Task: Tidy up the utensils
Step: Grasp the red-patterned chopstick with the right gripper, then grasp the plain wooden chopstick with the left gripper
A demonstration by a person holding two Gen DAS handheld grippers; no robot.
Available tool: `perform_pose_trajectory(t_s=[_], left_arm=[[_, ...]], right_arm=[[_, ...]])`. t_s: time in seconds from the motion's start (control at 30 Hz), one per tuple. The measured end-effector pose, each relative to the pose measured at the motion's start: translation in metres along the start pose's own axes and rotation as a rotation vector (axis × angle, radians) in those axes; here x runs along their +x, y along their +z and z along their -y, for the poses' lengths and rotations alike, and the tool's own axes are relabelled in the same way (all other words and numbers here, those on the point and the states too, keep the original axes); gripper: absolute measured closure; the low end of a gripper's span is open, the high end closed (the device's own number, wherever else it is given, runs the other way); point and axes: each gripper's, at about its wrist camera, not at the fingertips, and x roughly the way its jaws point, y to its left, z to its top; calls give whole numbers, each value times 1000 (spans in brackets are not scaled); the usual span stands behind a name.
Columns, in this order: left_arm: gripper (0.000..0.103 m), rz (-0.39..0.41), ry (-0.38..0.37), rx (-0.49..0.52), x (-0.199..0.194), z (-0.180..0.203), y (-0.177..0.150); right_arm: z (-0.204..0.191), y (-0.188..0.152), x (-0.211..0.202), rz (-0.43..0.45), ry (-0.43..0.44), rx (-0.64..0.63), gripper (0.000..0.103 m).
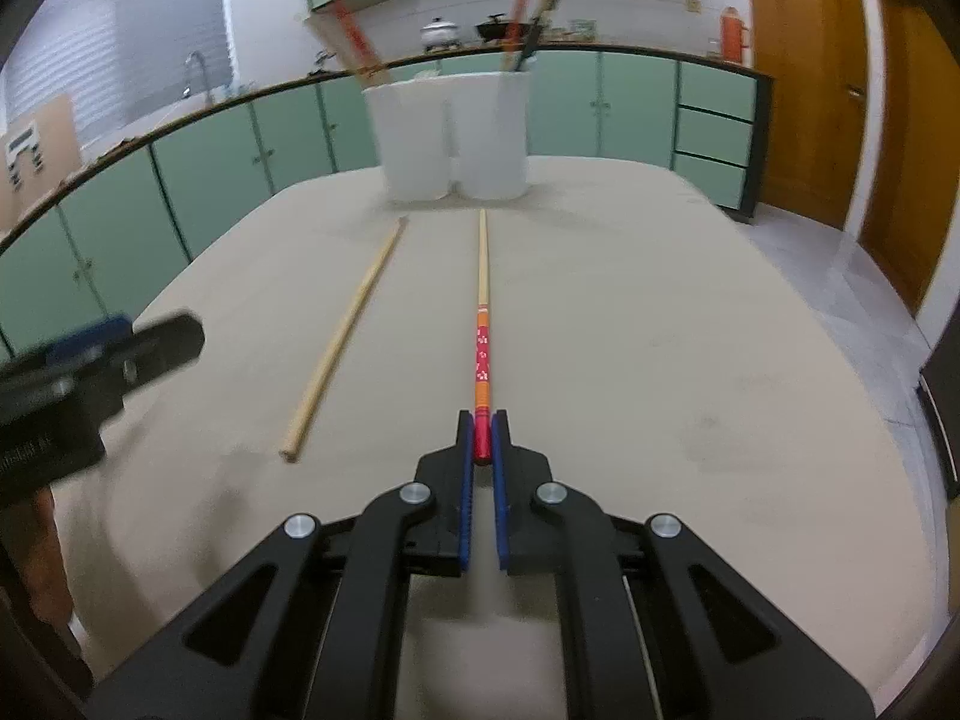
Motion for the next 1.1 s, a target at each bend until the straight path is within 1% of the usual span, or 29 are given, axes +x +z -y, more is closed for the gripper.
perform_pose_trajectory(t_s=[0.13, 0.27, 0.37, 0.57, 0.63, 0.67, 0.73, 0.83, 0.9, 0.93, 0.97, 1.0, 1.1], left_arm=[[18, -22, -9, -9, 7, 15, -6], [27, -42, 1, -7, 17, 29, -11], [34, -49, 21, -12, 22, 35, -14], [39, -50, 62, -1, 27, 49, -16], [44, -74, 57, -6, 30, 54, -17], [47, -86, 56, -5, 32, 56, -18], [50, -95, 75, 10, 35, 61, -20], [62, -91, 86, 4, 35, 63, -20], [78, -87, 89, 3, 35, 63, -21], [83, -86, 84, 3, 35, 64, -20], [93, -87, 77, 3, 36, 64, -21], [96, -89, 75, 5, 36, 64, -20], [97, -86, 73, 1, 36, 63, -20]], right_arm=[[19, 4, -10, 32, -23, 28, 98], [32, 4, -15, 46, -29, 55, 98], [38, 3, -15, 49, -28, 70, 98], [45, 3, -19, 78, -22, 83, 98], [47, 4, -21, 85, -20, 89, 98], [48, 4, -22, 89, -17, 94, 98], [51, 4, -24, 97, -14, 101, 98], [54, 4, -27, 107, -17, 103, 98], [55, 3, -30, 114, -20, 101, 98], [55, 3, -32, 117, -21, 98, 98], [55, 3, -32, 118, -22, 95, 98], [54, 4, -32, 118, -23, 93, 98], [54, 3, -33, 120, -26, 91, 98]])
